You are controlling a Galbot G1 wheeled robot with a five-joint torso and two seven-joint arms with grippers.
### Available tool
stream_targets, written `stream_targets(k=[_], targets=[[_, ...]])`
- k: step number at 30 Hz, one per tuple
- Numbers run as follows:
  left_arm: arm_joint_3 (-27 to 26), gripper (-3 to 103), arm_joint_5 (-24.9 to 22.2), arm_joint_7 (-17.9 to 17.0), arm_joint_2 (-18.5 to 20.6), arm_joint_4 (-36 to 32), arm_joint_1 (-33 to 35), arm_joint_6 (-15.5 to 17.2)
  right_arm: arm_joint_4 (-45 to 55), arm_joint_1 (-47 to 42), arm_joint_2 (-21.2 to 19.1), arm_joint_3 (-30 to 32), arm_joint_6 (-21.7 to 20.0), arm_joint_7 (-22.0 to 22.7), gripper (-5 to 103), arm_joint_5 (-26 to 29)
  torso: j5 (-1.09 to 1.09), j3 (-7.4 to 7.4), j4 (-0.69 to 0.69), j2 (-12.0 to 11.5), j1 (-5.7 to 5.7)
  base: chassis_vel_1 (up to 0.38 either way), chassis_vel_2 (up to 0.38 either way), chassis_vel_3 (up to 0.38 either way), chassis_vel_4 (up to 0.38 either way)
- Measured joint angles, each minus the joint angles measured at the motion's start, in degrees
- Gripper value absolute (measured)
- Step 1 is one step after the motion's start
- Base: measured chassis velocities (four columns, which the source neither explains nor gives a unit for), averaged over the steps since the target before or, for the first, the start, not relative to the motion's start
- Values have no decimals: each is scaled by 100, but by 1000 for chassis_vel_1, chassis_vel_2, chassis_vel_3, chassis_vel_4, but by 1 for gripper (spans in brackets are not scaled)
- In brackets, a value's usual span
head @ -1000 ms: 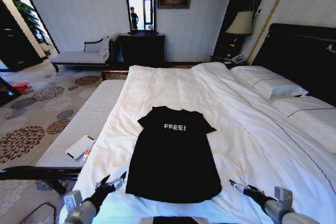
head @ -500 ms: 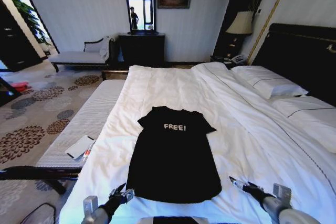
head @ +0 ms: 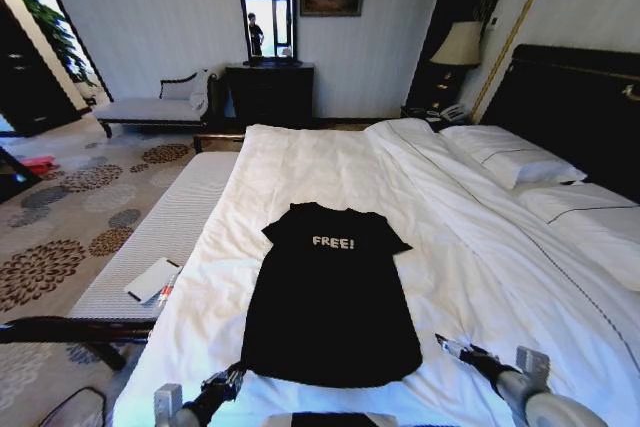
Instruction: Fold the clothes on the bed.
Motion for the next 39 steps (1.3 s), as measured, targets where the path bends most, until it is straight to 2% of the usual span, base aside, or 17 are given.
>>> stream_targets(k=[2, 4, 24, 29, 32, 36, 39], targets=[[5, 1, -7, -2, -39, 5, -12, -5, 129, -116, 1, 29, -82, -22, 100, 49, 0, 0, 0, 0, 0, 0, 0, 0, 0], [5, 0, -14, -3, -45, 6, -14, -7, 142, -142, -4, 31, -118, -25, 100, 44, 0, 0, -1, 0, 0, 0, 0, 0, 0], [-17, 0, -29, -10, -131, -8, -19, -13, 497, -361, -1, -173, -298, -77, 100, 11, 0, 0, 0, 0, 0, 0, 0, 0, 0], [-31, 0, -29, 11, -156, 5, 18, -29, 675, -412, 22, -58, -249, -81, 100, 459, 0, 0, 0, 0, 0, 0, 0, 0, 0], [-34, 0, -8, 28, -168, 42, 36, -52, 889, -485, 37, 209, -332, -72, 100, 1538, 0, 0, 0, 0, 0, 0, 0, 0, 0], [-27, 0, 12, 34, -175, 59, 50, -60, 948, -504, 64, 287, -433, -114, 100, 1940, -1, 0, 0, 0, 0, 0, 0, 0, 0], [-33, 0, 15, 46, -176, 58, 73, -65, 942, -477, 90, 309, -450, -139, 100, 2025, 0, 0, 0, 0, 0, 0, 0, 0, 0]])
